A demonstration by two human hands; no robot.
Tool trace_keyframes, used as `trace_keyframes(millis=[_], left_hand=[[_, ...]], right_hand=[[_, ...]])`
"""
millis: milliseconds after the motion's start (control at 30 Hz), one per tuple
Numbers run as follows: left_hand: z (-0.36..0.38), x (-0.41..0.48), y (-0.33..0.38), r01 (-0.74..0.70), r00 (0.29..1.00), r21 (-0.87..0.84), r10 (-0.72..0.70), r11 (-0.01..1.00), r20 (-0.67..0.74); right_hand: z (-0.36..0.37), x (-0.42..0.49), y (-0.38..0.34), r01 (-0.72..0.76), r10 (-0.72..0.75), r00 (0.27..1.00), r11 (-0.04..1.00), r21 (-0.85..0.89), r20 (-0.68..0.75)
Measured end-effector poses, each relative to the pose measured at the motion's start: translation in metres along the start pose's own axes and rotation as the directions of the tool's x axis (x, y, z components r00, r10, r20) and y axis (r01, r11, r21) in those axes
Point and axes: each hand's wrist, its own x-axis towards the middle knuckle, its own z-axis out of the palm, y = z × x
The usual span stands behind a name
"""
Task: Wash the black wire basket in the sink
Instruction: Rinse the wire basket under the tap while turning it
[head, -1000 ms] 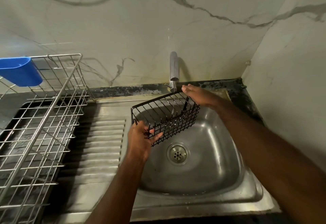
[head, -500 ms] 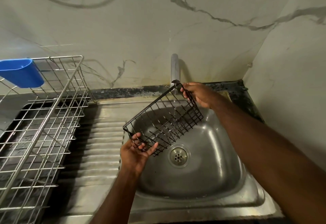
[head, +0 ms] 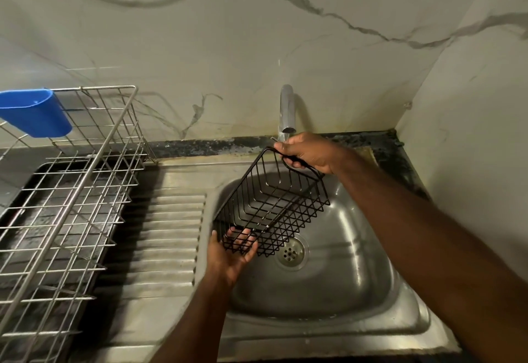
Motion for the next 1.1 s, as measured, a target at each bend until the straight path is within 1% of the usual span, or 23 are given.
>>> trace_keyframes(millis=[233, 300, 333, 367, 433, 500, 533, 567, 600, 633, 667, 700, 733, 767, 800, 867, 933, 1000, 1067, 1100], left_hand=[[0.006, 0.011, -0.002, 0.037, 0.998, -0.039, -0.039, 0.999, -0.045], [0.009, 0.011, -0.004, 0.042, 0.997, -0.028, -0.043, 0.999, -0.063], [0.010, 0.012, -0.005, 0.033, 0.995, -0.003, -0.033, 0.999, -0.097], [0.009, 0.014, -0.007, 0.024, 0.993, 0.047, -0.019, 0.999, -0.113], [0.002, 0.020, -0.008, 0.045, 0.988, 0.225, -0.011, 0.973, -0.151], [-0.005, 0.022, -0.009, 0.051, 0.981, 0.401, 0.029, 0.915, -0.192], [-0.004, 0.019, -0.007, 0.008, 0.973, 0.509, 0.109, 0.861, -0.201], [-0.002, 0.018, -0.005, -0.064, 0.952, 0.654, 0.243, 0.754, -0.186], [0.006, 0.015, -0.002, -0.151, 0.900, 0.809, 0.418, 0.568, -0.125], [0.018, 0.012, 0.002, -0.259, 0.823, 0.897, 0.568, 0.357, 0.011], [0.036, 0.002, 0.006, -0.382, 0.747, 0.896, 0.647, 0.228, 0.154], [0.056, -0.009, 0.008, -0.506, 0.687, 0.848, 0.669, 0.157, 0.286], [0.077, -0.021, 0.011, -0.617, 0.644, 0.774, 0.655, 0.138, 0.396], [0.097, -0.029, 0.015, -0.699, 0.616, 0.702, 0.616, 0.140, 0.491], [0.116, -0.038, 0.018, -0.746, 0.616, 0.642, 0.553, 0.180, 0.561], [0.137, -0.043, 0.027, -0.750, 0.655, 0.604, 0.422, 0.269, 0.626], [0.143, -0.042, 0.031, -0.731, 0.682, 0.597, 0.338, 0.329, 0.649], [0.145, -0.038, 0.029, -0.708, 0.703, 0.594, 0.312, 0.381, 0.639], [0.147, -0.037, 0.022, -0.702, 0.711, 0.570, 0.360, 0.427, 0.605], [0.149, -0.036, 0.020, -0.696, 0.716, 0.551, 0.388, 0.461, 0.580]], right_hand=[[-0.001, -0.007, -0.002, -0.023, 0.022, 0.999, 1.000, 0.007, 0.044], [-0.001, -0.009, -0.002, -0.013, 0.013, 0.999, 1.000, -0.009, 0.043], [-0.001, -0.010, -0.003, -0.010, 0.011, 0.999, 1.000, -0.020, 0.042], [-0.001, -0.011, -0.003, -0.006, 0.007, 0.999, 0.999, -0.036, 0.043], [0.000, -0.012, -0.004, 0.012, -0.008, 0.999, 0.995, -0.096, 0.042], [0.000, -0.012, -0.006, 0.038, -0.029, 0.998, 0.979, -0.199, 0.049], [0.001, -0.012, -0.007, 0.050, -0.036, 0.998, 0.966, -0.253, 0.060], [0.002, -0.013, -0.009, 0.059, -0.039, 0.997, 0.951, -0.302, 0.072], [0.003, -0.014, -0.009, 0.068, -0.043, 0.996, 0.936, -0.344, 0.079], [0.003, -0.015, -0.011, 0.076, -0.049, 0.995, 0.923, -0.378, 0.082], [0.004, -0.015, -0.011, 0.083, -0.053, 0.995, 0.910, -0.405, 0.084], [0.005, -0.015, -0.012, 0.088, -0.056, 0.994, 0.902, -0.423, 0.089], [0.006, -0.014, -0.013, 0.095, -0.058, 0.993, 0.896, -0.435, 0.099], [0.007, -0.014, -0.014, 0.104, -0.058, 0.992, 0.892, -0.441, 0.116], [0.006, -0.013, -0.015, 0.112, -0.059, 0.990, 0.888, -0.447, 0.131], [0.002, -0.012, -0.015, 0.123, -0.081, 0.991, 0.880, -0.459, 0.110], [-0.005, -0.011, -0.012, 0.137, -0.137, 0.990, 0.891, -0.433, 0.030], [-0.006, -0.013, -0.007, 0.158, -0.205, 0.976, 0.897, -0.414, -0.071], [0.007, -0.018, -0.002, 0.181, -0.303, 0.939, 0.839, -0.514, -0.165], [0.020, -0.021, 0.000, 0.190, -0.343, 0.922, 0.805, -0.562, -0.179]])
